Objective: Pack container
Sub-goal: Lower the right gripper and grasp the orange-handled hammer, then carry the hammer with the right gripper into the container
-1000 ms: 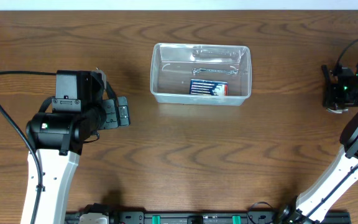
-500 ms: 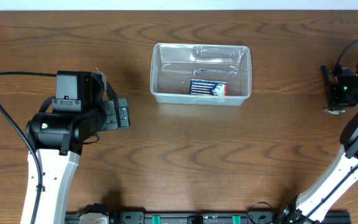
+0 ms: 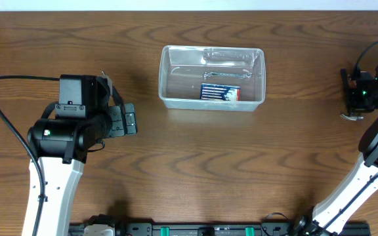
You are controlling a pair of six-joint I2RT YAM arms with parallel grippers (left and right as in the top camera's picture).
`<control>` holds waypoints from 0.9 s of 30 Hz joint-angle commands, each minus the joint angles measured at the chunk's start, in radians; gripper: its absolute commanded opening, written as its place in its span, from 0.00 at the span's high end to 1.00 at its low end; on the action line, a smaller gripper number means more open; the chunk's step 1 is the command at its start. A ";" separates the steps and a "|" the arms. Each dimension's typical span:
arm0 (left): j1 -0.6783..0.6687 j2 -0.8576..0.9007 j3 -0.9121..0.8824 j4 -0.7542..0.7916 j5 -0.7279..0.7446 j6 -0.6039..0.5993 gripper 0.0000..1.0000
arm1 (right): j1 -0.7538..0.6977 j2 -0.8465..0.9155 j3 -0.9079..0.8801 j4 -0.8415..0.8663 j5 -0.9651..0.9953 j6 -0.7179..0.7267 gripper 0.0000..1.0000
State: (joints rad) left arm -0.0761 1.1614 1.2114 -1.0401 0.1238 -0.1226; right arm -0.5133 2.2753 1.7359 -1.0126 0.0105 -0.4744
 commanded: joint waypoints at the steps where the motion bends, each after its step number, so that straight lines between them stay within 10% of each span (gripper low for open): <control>1: -0.003 0.000 0.018 -0.002 -0.012 0.016 0.01 | 0.016 0.077 -0.052 -0.002 0.007 0.034 0.99; 14: -0.003 0.000 0.018 -0.003 -0.012 0.016 0.01 | 0.216 -0.123 0.239 -0.043 -0.174 0.050 0.99; 27: -0.003 0.000 0.018 -0.003 -0.011 0.016 0.02 | 0.733 -0.237 0.452 -0.151 -0.145 -0.352 0.99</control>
State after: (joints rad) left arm -0.0761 1.1614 1.2114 -1.0409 0.1238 -0.1226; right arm 0.1326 2.0068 2.2002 -1.1419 -0.1272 -0.6769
